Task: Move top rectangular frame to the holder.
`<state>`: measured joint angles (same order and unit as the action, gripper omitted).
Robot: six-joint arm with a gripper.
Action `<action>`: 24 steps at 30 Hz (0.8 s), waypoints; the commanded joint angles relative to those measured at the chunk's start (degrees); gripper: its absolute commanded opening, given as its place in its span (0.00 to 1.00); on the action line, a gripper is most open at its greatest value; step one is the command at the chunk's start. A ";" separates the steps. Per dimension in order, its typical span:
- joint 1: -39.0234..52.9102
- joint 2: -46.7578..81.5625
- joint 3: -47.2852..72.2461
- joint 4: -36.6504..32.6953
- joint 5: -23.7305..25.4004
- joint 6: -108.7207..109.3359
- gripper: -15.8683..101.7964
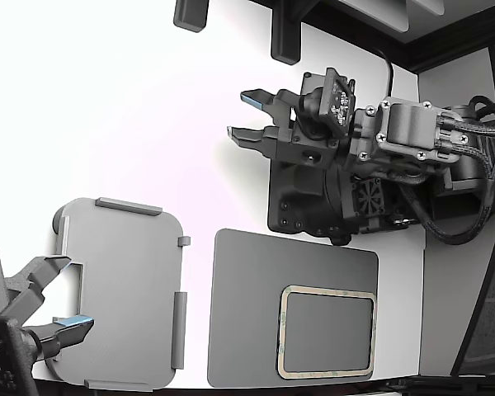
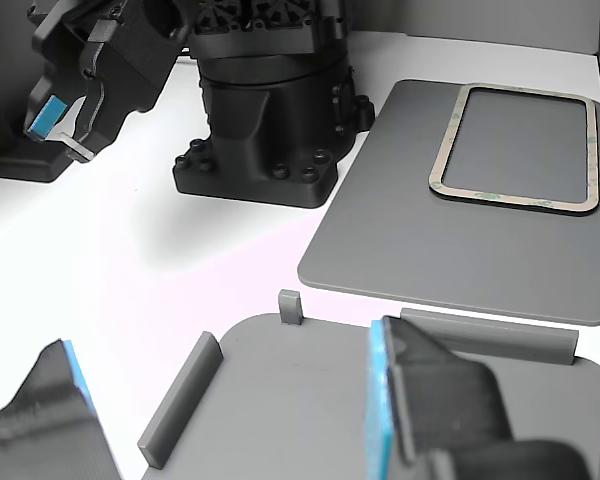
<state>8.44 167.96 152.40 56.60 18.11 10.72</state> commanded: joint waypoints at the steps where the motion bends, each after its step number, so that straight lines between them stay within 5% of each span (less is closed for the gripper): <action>1: -0.88 1.32 -1.23 -0.26 0.18 0.09 0.98; 24: -0.88 1.32 -1.23 -0.26 -0.35 0.18 0.98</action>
<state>8.44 167.96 152.40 56.60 17.93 10.90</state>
